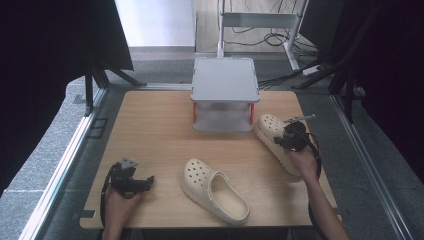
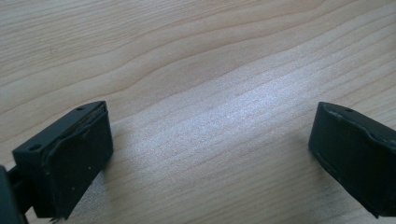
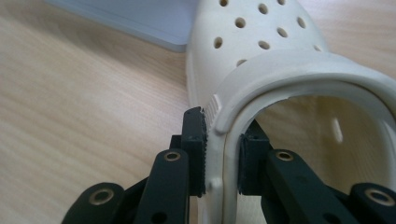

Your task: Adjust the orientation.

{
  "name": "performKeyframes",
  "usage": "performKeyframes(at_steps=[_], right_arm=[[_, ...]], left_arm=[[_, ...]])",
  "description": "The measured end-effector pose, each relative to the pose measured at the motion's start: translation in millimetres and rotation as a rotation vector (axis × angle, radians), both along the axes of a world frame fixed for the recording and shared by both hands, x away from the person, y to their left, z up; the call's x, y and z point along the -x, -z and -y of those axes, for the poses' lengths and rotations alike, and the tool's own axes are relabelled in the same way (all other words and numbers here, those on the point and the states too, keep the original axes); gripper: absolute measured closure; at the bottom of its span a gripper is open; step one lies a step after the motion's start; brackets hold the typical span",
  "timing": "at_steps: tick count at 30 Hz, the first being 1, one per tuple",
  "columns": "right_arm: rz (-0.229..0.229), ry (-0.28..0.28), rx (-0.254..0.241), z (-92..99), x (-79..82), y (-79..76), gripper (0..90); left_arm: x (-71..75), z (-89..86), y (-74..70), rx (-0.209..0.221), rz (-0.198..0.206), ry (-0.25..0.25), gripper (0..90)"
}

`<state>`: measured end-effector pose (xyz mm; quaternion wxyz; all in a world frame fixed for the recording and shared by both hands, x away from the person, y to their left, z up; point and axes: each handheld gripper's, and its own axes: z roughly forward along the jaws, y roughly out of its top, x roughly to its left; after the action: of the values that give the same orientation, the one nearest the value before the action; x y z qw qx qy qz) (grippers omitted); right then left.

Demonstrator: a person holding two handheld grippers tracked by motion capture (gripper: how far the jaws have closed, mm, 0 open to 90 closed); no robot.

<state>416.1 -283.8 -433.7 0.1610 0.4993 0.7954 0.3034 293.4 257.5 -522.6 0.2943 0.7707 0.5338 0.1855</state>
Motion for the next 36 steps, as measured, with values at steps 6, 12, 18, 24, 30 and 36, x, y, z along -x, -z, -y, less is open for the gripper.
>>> performKeyframes(at_steps=[6,12,18,24,30,36], right_arm=[[0.04,-0.054,0.006,-4.7,24.6,-22.8,77.4],[0.066,-0.155,0.008,-29.1,51.1,-44.0,77.4],[0.072,-0.263,0.024,-67.1,68.6,-48.0,77.4],[0.05,-0.341,0.034,-105.2,75.5,-33.0,77.4],[0.013,-0.386,0.05,-131.6,77.2,-11.0,77.3],[-0.026,-0.411,0.03,-139.8,80.4,2.4,77.3]], left_arm=[[0.0,-0.1,-0.1,0.0,-0.001,0.001,0.0],[0.0,0.0,0.0,0.001,-0.001,0.0,0.0],[0.0,-0.1,-0.2,0.001,-0.003,0.001,0.0],[0.0,-0.2,-0.3,0.001,-0.004,0.001,0.0],[-0.1,0.0,0.0,0.005,-0.001,-0.001,0.0],[0.0,0.0,-0.1,0.0,-0.001,0.0,0.0]])
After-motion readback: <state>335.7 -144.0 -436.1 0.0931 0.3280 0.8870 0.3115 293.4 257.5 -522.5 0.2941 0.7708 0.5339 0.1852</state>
